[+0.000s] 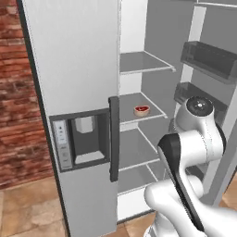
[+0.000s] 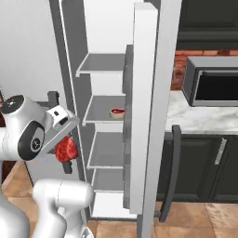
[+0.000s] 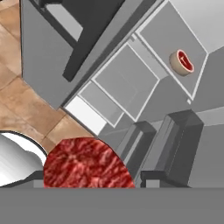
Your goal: Place the steak on the counter behind the older steak on the same shelf of the fridge to maintain FIFO order. Close the fridge door when finished.
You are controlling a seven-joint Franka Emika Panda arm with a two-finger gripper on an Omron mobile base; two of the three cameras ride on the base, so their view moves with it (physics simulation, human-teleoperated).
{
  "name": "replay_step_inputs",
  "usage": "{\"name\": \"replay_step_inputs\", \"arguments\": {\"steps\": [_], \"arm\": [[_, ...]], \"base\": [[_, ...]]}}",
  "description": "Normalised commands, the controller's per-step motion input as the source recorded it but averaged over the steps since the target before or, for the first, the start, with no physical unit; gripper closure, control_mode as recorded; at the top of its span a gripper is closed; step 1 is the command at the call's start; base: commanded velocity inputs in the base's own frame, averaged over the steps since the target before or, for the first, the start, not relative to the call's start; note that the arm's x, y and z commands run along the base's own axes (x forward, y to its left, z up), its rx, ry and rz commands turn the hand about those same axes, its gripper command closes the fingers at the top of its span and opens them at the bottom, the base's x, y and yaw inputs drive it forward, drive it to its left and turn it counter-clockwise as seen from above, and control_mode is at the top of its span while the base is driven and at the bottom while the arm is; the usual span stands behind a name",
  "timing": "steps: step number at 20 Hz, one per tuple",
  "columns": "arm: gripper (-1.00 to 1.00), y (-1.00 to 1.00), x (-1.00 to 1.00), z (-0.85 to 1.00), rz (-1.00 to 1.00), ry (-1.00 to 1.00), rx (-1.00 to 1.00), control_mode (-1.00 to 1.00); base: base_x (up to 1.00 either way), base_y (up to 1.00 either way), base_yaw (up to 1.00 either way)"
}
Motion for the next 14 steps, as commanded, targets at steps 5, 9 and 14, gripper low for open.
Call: {"name": "replay_step_inputs", "arguments": {"steps": [5,9,14], "arm": [[1.0,0.0,0.0,0.0,0.0,0.0,0.0,1.0],[1.0,0.0,0.0,0.0,0.0,0.0,0.0,1.0],[1.0,0.0,0.0,0.0,0.0,0.0,0.0,1.0]], "base": [[0.74,0.0,-0.19],[0.69,-0.11,-0.07],[0.56,-0.16,-0.04]]}}
